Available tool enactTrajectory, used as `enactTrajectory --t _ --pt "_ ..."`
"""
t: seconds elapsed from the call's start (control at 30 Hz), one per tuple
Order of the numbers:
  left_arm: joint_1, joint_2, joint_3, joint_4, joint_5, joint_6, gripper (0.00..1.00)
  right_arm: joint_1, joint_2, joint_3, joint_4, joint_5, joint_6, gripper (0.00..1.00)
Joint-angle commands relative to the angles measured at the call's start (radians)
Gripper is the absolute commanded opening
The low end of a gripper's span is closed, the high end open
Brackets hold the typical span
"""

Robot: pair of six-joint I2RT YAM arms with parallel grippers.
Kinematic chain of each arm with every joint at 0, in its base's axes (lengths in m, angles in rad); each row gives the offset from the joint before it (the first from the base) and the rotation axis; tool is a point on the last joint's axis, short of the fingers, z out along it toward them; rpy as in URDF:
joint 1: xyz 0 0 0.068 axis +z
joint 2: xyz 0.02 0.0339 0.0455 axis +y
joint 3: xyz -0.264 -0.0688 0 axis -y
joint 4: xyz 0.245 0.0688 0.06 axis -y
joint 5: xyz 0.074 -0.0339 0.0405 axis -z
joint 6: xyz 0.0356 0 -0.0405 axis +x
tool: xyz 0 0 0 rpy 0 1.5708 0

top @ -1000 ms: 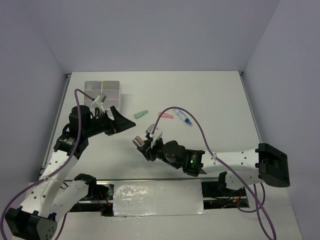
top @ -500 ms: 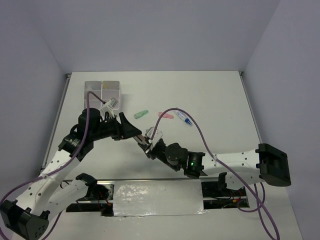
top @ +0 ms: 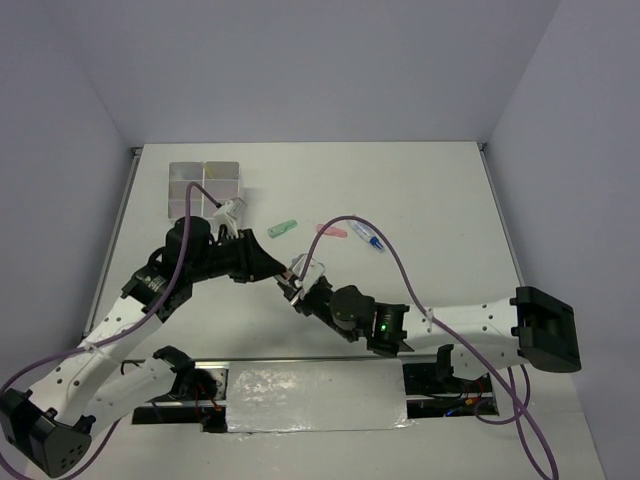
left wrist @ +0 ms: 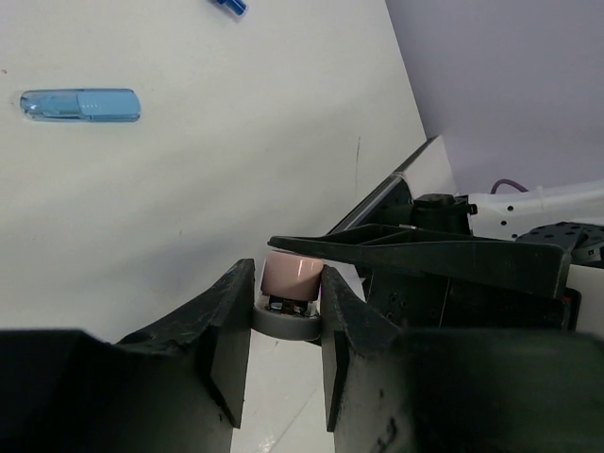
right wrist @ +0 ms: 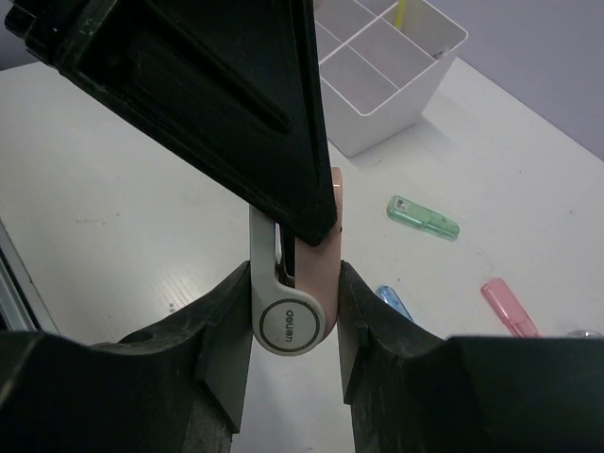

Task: Sort the stationery into containers
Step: Pick up the stapler from the center of the board, then place the stapler in the storage box.

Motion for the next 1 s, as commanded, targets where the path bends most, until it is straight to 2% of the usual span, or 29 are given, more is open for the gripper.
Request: enactTrajectory --t 0.0,0.03,0.07,0.1,0.17,0.27,0.3,0.43,0.57,0.67,0.7,0.83,0.97 --pt "-0.024 0.003 0.052 -0.004 -0.017 0.008 0.00 0.000 0.015 0.073 0.066 0.010 -0.032 0.00" --pt "-0.024 -0.001 0.054 -0.008 -0.040 0.008 0.00 -0.004 0.014 0.072 0.067 0.004 -0.021 0.13" --pt "-0.024 -0.004 0.060 -0.037 -0.110 0.015 0.00 -0.010 0.009 0.055 0.070 -0.008 -0.013 0.89" --pt "-0.024 -0.005 0.081 -0.062 -0.155 0.015 0.00 -0.013 -0.005 0.046 0.072 0.001 0.002 1.00" --pt "-0.024 0.008 0.119 -0.108 -0.315 0.012 0.00 -0.045 -0.055 0.004 0.061 0.005 0.063 1.00" --pt "-0.021 0.043 0.156 -0.179 -0.480 -0.018 0.00 -0.075 -0.138 -0.081 0.038 0.025 0.135 1.00" --pt "-0.012 0.067 0.175 -0.189 -0.602 -0.018 0.00 -0.087 -0.208 -0.103 0.029 0.048 0.145 1.00" --pt "0.067 0.152 0.221 -0.223 -0.859 -0.176 0.00 -0.110 -0.380 -0.162 -0.110 0.119 0.232 1.00" --pt "0.282 0.276 0.293 -0.246 -1.002 -0.357 0.00 -0.113 -0.469 -0.097 -0.337 0.229 0.353 1.00" --pt "0.376 0.427 0.381 -0.243 -1.097 -0.429 0.00 -0.112 -0.506 -0.060 -0.494 0.283 0.493 1.00" --pt "0.390 0.468 0.409 -0.249 -1.123 -0.448 0.00 -0.112 -0.518 -0.066 -0.503 0.274 0.546 1.00" --pt "0.454 0.652 0.602 -0.332 -1.192 -0.543 0.00 -0.104 -0.554 -0.129 -0.431 0.148 0.571 1.00" --pt "0.474 0.732 0.630 -0.299 -1.207 -0.563 0.00 -0.096 -0.508 -0.102 -0.465 0.159 0.567 1.00"
